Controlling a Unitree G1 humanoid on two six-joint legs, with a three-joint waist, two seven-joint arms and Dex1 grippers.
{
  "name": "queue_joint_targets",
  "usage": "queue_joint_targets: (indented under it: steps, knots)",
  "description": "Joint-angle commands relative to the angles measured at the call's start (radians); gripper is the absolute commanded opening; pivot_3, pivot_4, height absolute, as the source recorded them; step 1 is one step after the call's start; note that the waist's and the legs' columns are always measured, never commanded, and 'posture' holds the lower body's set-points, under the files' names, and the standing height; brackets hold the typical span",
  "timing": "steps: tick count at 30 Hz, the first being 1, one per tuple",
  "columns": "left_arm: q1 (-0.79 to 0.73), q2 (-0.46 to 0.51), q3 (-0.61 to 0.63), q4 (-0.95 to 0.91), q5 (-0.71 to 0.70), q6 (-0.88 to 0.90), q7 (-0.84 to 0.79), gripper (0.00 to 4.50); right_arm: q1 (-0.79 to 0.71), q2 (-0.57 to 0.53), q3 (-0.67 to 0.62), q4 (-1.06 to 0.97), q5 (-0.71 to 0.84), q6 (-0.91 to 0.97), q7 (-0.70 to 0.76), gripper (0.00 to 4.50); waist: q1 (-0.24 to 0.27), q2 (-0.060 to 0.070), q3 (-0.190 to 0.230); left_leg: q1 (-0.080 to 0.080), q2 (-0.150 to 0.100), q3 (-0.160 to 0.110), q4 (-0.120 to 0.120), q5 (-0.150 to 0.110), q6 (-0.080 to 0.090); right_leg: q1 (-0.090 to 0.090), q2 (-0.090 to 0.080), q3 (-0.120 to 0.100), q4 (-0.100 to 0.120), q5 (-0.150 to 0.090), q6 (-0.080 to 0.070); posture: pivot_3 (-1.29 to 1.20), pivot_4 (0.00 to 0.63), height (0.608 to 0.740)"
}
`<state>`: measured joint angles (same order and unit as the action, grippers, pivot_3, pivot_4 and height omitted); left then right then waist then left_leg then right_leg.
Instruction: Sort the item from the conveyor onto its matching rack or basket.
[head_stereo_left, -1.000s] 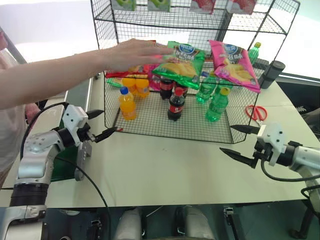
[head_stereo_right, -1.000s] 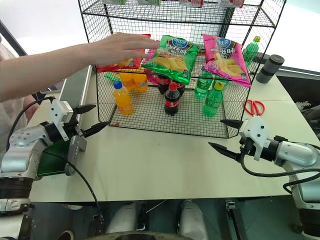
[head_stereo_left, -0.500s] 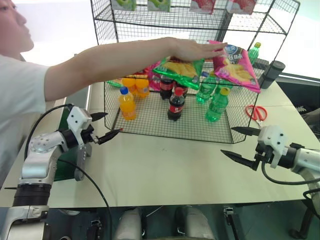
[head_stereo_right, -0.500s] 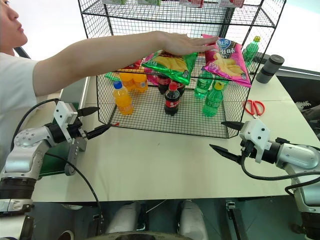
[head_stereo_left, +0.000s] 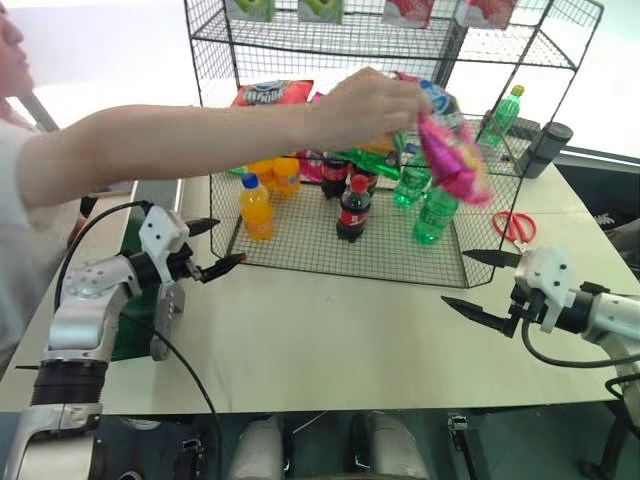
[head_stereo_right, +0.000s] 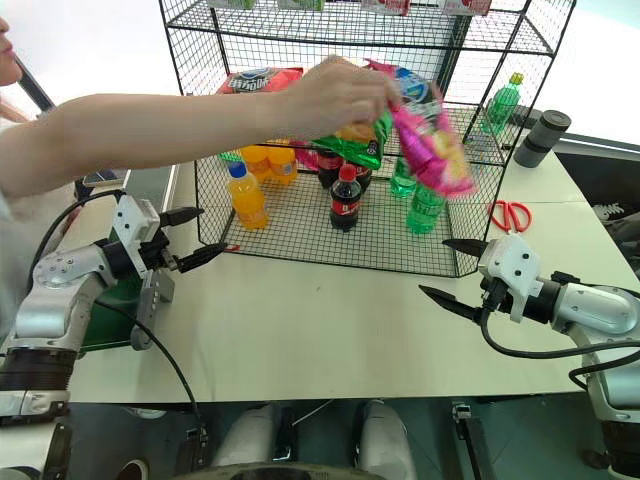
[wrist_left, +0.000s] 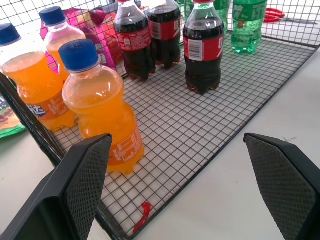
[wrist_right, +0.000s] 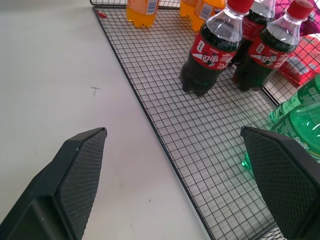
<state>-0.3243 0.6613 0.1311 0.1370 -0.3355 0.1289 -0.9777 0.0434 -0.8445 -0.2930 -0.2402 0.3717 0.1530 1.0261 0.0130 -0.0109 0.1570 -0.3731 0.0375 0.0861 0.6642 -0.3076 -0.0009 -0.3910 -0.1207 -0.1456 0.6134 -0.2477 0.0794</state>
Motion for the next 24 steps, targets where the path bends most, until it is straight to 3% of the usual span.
queue_joint_targets:
  steps: [1, 12, 24]
  knots:
    - [-0.005, -0.003, 0.004, -0.009, 0.001, -0.006, 0.01, 4.5, -0.004, -0.016, -0.024, -0.016, -0.001, -0.024, 0.001, 4.47, -0.001, 0.0, 0.0, 0.0, 0.0, 0.0, 0.0, 0.0, 0.0, 0.0, 0.0, 0.0, 0.0, 0.0, 0.0, 0.0, 0.15, 0.74]
    - [-0.003, -0.018, 0.001, -0.043, -0.001, 0.028, 0.035, 4.5, -0.028, -0.019, -0.014, 0.009, -0.011, -0.041, 0.006, 4.47, 0.0, 0.0, 0.0, 0.0, 0.0, 0.0, 0.0, 0.0, 0.0, 0.0, 0.0, 0.0, 0.0, 0.0, 0.0, 0.0, 0.15, 0.74]
    - [0.059, -0.02, 0.024, -0.075, 0.015, -0.024, 0.072, 4.5, -0.163, -0.004, 0.081, 0.105, -0.042, -0.075, 0.02, 4.47, -0.001, 0.0, 0.0, 0.0, 0.0, 0.0, 0.0, 0.001, -0.002, 0.0, 0.0, 0.0, 0.0, 0.0, 0.0, 0.0, 0.15, 0.74]
